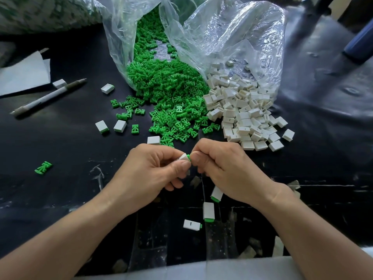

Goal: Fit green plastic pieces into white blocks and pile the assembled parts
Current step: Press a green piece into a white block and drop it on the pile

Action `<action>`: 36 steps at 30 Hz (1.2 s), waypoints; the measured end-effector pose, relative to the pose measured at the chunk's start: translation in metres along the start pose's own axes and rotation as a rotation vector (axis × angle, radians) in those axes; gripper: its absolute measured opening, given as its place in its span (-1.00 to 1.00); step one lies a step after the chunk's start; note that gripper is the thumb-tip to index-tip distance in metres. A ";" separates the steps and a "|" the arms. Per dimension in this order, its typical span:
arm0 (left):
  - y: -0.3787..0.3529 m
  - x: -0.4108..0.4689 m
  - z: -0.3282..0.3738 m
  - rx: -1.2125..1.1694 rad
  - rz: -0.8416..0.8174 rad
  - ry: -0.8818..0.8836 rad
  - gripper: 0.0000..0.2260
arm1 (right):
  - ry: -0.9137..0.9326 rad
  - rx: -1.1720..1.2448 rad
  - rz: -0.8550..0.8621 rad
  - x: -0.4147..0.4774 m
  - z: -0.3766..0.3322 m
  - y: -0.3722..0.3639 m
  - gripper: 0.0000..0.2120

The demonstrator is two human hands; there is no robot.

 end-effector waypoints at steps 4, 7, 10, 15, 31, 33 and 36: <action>-0.004 -0.002 0.003 0.079 -0.070 -0.033 -0.88 | 0.072 -0.118 0.017 -0.004 -0.010 0.000 -0.77; -0.008 -0.003 0.007 0.227 -0.121 -0.088 -0.86 | 0.149 -0.261 0.009 -0.007 -0.020 -0.003 -0.80; -0.010 -0.005 0.010 0.291 -0.144 -0.131 -0.87 | 0.205 -0.347 0.005 -0.010 -0.024 -0.007 -0.82; -0.006 -0.004 0.021 0.152 -0.091 -0.153 -0.92 | 0.209 -0.204 0.067 -0.009 -0.024 0.003 -0.80; 0.000 0.000 0.023 -0.238 0.068 -0.159 -0.89 | -0.391 0.996 -0.474 -0.008 0.005 -0.045 -0.43; -0.002 0.000 0.022 -0.316 0.072 -0.138 -0.90 | -0.394 1.044 -0.516 -0.010 -0.001 -0.049 -0.42; -0.004 0.000 0.021 -0.400 0.081 -0.127 -0.92 | -0.413 1.067 -0.533 -0.012 -0.001 -0.049 -0.44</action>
Point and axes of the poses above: each hand's wrist, its own x-axis towards the middle knuckle, its own y-axis out of the back of the hand, z = x × y, the point moved 10 cm from there along x, towards the middle knuckle, and after that the axes turned 9 degrees about -y, right-handed, at the moved point
